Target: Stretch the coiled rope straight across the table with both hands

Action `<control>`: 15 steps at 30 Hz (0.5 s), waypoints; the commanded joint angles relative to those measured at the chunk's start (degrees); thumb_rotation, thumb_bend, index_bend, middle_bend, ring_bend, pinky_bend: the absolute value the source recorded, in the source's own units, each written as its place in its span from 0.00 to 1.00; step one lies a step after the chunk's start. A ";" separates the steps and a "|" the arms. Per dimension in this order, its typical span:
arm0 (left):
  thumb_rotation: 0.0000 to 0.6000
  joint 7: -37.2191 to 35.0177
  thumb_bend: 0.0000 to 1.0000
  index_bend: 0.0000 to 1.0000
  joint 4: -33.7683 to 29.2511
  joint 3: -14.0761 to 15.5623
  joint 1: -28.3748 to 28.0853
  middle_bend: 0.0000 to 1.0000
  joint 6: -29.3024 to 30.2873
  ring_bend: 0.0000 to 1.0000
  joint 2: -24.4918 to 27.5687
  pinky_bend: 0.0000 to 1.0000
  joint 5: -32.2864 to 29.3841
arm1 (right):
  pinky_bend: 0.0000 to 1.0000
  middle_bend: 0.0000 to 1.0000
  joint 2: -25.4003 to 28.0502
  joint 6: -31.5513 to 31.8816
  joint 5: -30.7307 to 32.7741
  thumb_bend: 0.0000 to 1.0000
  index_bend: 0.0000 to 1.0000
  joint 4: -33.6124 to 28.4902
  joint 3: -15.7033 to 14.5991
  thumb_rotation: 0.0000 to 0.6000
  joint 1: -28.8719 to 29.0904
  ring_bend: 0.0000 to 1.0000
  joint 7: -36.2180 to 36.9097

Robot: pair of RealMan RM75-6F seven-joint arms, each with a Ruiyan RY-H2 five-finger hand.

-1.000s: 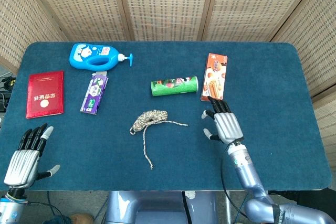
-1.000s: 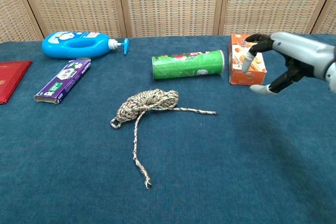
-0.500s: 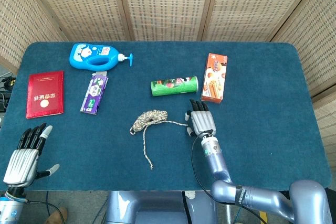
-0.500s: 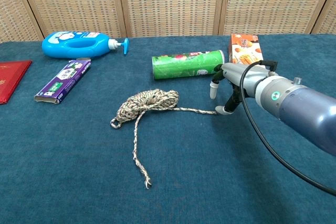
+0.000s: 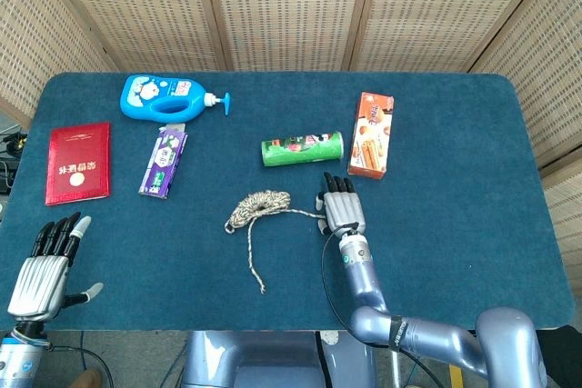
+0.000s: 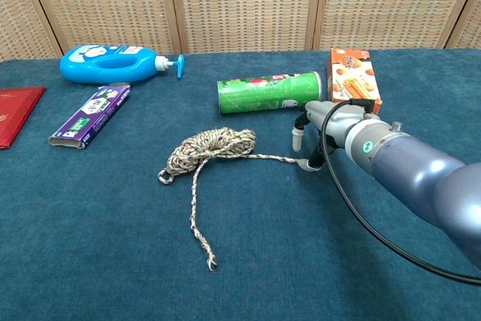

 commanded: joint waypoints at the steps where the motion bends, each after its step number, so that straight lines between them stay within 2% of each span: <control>1: 1.00 0.13 0.00 0.00 0.02 -0.11 -0.10 0.00 -0.21 0.00 -0.06 0.00 -0.37 | 0.00 0.00 -0.56 -0.06 0.06 0.35 0.46 0.61 0.19 1.00 0.59 0.00 -0.27; 15: 1.00 -0.13 0.00 0.00 0.07 -0.33 -0.32 0.00 -0.46 0.00 0.01 0.00 -1.18 | 0.00 0.00 -3.20 -0.74 2.46 0.35 0.48 4.57 0.19 1.00 2.43 0.00 -2.53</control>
